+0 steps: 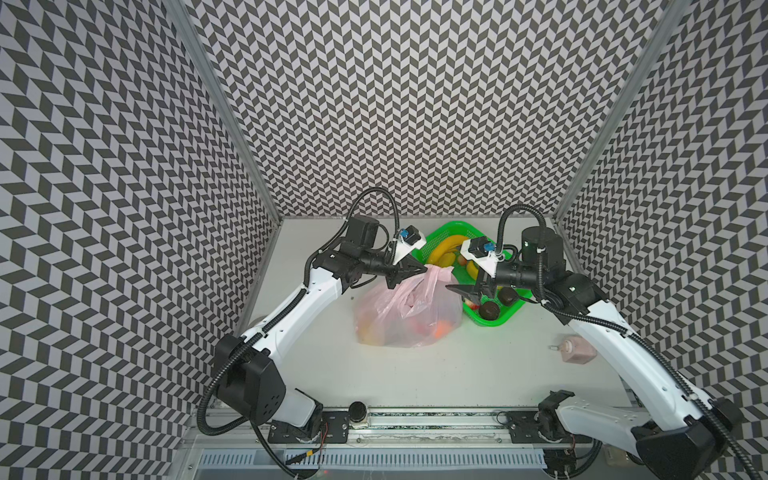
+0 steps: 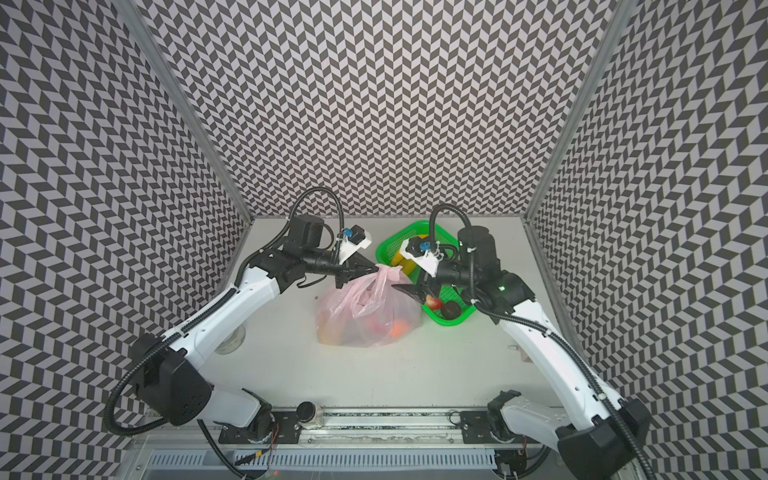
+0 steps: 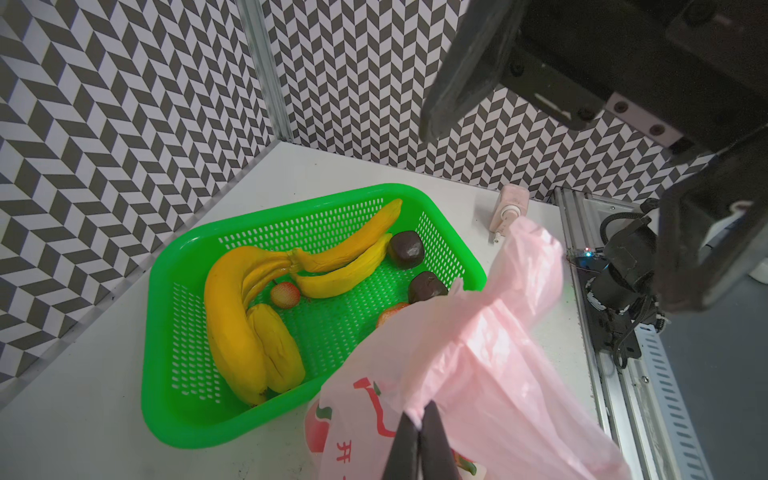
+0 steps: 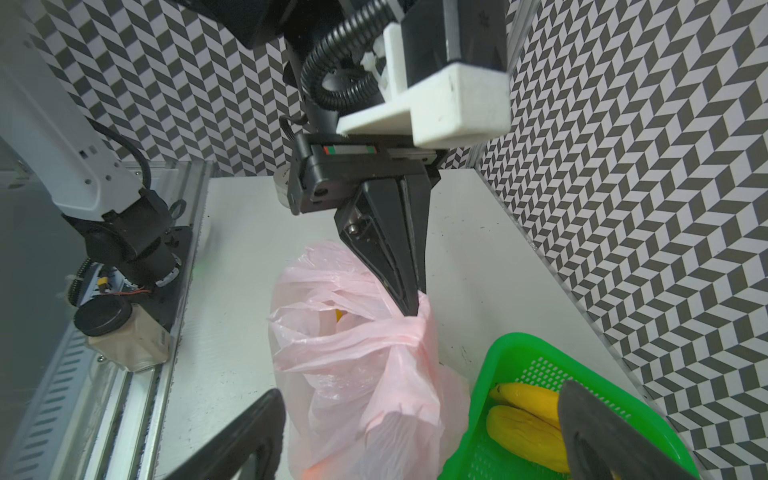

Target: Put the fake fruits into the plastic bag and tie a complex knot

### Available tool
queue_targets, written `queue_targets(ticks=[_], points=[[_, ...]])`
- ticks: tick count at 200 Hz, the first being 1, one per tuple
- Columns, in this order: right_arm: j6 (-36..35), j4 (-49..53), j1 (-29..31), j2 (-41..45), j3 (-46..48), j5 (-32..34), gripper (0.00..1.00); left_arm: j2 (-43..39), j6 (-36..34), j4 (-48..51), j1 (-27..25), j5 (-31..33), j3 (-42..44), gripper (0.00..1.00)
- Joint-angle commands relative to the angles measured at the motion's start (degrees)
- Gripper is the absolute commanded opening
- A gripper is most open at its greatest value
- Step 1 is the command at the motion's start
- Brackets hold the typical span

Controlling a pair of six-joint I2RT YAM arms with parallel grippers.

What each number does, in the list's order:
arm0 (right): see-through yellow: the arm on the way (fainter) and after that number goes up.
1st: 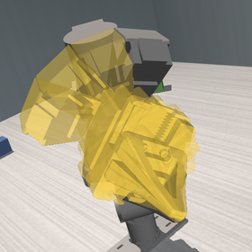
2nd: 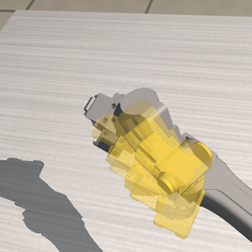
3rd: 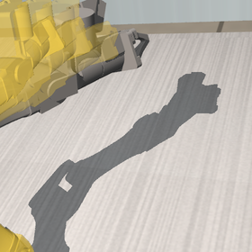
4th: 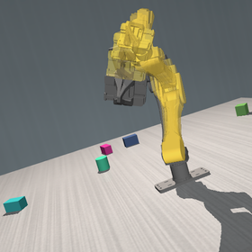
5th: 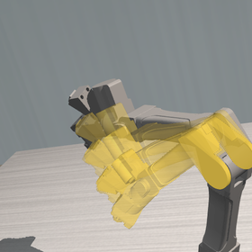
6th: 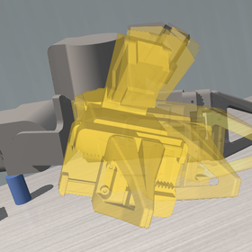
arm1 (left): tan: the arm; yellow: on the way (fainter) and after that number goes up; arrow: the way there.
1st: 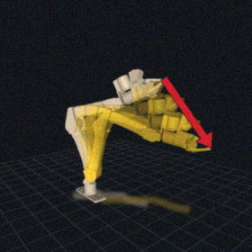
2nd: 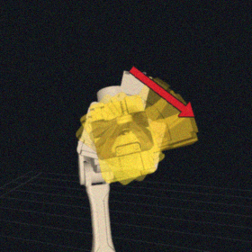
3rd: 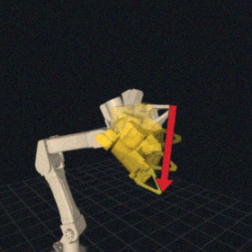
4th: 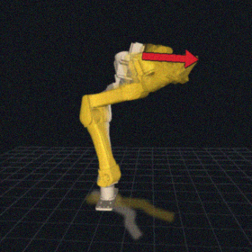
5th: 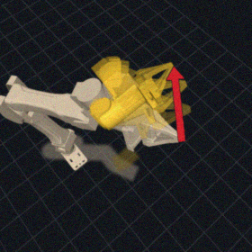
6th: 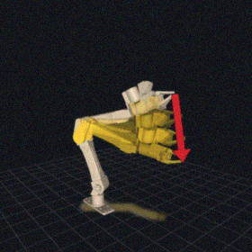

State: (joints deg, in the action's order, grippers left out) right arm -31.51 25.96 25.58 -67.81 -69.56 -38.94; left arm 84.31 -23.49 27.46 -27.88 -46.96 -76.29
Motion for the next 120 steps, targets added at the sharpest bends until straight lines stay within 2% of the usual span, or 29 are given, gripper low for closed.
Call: queue_targets(ticks=[1, 23, 52, 120], points=[[0.61, 1.94, 0.07, -3.23, -3.04, -3.32, 1.0, -1.61, -1.55, -0.92, -0.27, 0.05, 0.62, 0.0], [1.91, 0.81, 0.84, -5.15, -3.63, -3.21, 1.0, -1.6, -1.54, -1.1, -0.26, 0.14, 0.62, 0.0], [2.9, 1.11, 1.31, -7.86, -4.35, -2.91, 0.95, -1.74, -1.83, -0.83, -0.29, 0.45, 0.53, 0.0], [3.65, -2.97, 2.92, -11.27, -2.82, -2.38, 0.79, -2.45, -1.91, -0.92, -0.25, 0.03, 0.36, 0.0]])
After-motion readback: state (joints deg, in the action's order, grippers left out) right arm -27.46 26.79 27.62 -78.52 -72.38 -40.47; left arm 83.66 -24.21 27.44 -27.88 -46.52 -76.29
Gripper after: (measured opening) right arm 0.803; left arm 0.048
